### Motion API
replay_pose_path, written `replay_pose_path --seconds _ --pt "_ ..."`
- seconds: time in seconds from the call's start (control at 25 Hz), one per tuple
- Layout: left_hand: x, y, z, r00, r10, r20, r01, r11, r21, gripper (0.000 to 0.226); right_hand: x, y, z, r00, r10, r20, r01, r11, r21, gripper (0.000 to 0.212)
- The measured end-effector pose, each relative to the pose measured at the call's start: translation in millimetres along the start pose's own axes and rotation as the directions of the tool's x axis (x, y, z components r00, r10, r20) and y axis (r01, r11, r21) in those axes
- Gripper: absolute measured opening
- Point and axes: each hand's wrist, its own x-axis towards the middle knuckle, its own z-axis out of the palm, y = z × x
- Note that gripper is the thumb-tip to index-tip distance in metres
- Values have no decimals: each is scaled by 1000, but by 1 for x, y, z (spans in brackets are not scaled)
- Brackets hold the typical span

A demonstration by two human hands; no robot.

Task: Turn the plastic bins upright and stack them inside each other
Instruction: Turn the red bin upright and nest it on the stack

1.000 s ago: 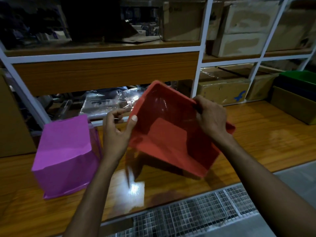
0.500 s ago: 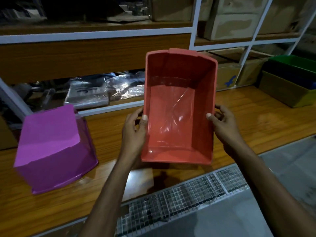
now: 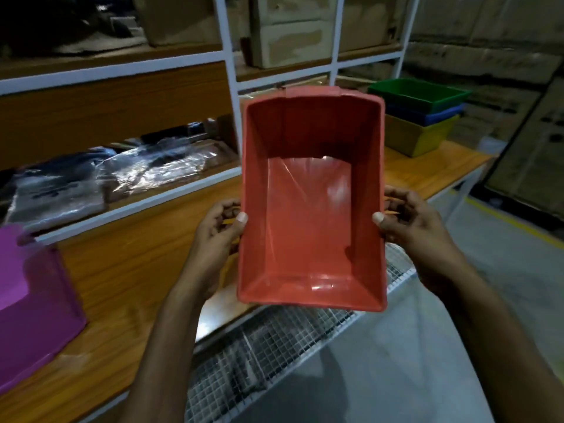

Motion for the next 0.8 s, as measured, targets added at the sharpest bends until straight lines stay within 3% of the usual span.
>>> replay_pose_path --seconds 0.2,0.36,0.44,0.6,0.8 --pt "-8 10 125 958 -277 78 275 961 37 15 -27 0 -128 908 418 -35 -400 887 232 23" --pt "-21 -4 234 904 -408 126 403 913 68 10 -55 12 -228 774 630 -68 -567 736 371 13" --pt "-26 -15 278 884 -433 175 424 901 87 10 -69 18 -272 743 667 -52 -593 692 412 15" --pt "-22 -37 351 856 -455 245 435 890 134 11 -83 26 -342 798 602 -33 -531 728 434 44" --pt "23 -64 425 845 -430 319 409 903 133 12 -55 48 -396 791 546 -277 -447 824 348 37"
